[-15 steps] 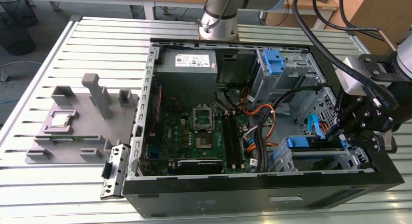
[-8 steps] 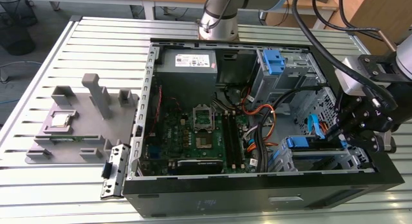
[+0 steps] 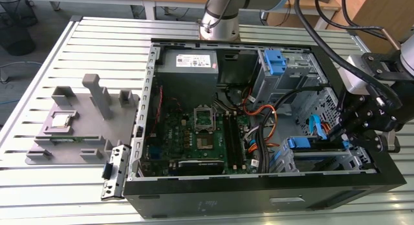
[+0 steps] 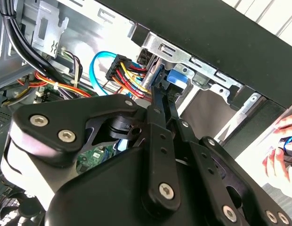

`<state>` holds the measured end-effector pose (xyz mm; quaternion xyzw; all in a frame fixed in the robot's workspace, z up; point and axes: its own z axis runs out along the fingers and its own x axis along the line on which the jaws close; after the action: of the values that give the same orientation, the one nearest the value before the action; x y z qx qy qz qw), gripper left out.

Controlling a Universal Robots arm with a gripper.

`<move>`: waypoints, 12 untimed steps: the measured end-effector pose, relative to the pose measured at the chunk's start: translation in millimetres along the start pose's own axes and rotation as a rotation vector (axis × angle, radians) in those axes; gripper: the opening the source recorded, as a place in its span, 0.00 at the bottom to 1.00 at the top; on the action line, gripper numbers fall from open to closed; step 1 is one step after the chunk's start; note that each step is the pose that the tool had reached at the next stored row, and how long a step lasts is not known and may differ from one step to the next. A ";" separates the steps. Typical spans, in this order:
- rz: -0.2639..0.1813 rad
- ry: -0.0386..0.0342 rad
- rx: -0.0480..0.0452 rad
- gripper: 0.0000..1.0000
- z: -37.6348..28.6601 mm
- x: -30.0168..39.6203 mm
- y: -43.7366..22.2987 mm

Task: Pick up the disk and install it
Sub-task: 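Insert the second disk wire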

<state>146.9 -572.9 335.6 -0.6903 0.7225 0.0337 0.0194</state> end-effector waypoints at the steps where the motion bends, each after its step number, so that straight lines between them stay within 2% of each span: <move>1: 0.000 -0.0003 0.0000 0.17 0.0 0.0 0.0; 4: 0.000 -0.0069 -0.0004 0.17 0.3 0.0 0.0; 12: 0.000 -0.0077 -0.0004 0.17 3.3 0.3 0.1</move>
<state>146.7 -573.0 332.2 -0.6902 0.7223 0.0365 0.0221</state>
